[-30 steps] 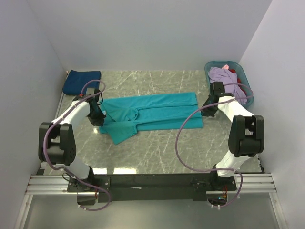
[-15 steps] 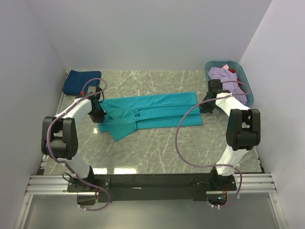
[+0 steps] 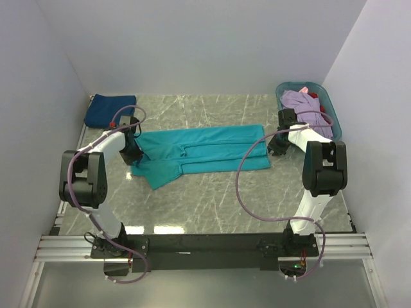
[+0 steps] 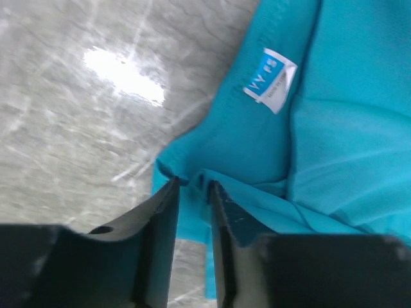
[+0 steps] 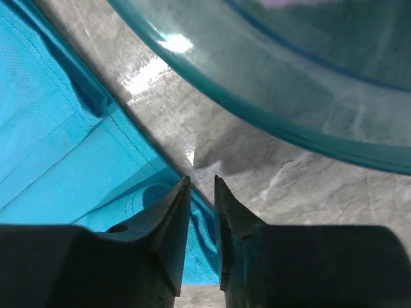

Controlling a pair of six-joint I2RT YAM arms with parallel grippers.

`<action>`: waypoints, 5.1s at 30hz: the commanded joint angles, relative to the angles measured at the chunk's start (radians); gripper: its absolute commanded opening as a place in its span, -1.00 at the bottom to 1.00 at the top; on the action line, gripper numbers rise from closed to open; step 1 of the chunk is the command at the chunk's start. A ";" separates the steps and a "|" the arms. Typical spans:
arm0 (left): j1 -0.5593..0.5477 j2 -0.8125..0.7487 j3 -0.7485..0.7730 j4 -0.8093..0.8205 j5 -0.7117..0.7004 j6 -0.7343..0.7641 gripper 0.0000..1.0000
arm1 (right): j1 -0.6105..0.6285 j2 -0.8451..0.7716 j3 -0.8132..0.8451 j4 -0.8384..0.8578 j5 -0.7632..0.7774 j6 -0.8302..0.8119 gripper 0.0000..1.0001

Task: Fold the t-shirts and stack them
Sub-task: Fold the tshirt

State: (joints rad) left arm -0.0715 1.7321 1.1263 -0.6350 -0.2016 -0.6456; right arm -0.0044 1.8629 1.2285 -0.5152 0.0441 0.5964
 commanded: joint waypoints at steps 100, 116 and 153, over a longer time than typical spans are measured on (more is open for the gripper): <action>-0.067 -0.184 0.055 0.035 0.076 -0.083 0.28 | 0.331 -0.208 -0.098 0.058 -0.110 -0.132 -0.32; -0.067 -0.281 -0.094 0.040 0.067 -0.037 0.08 | 0.317 0.033 0.088 0.072 -0.133 -0.095 -0.38; -0.116 0.296 0.437 0.029 0.172 -0.031 -0.56 | 0.256 -0.338 -0.190 0.132 -0.116 -0.115 -0.26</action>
State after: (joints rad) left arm -0.1844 1.9987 1.4845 -0.6041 -0.0166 -0.6735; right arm 0.2630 1.5726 1.0554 -0.4038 -0.0925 0.4961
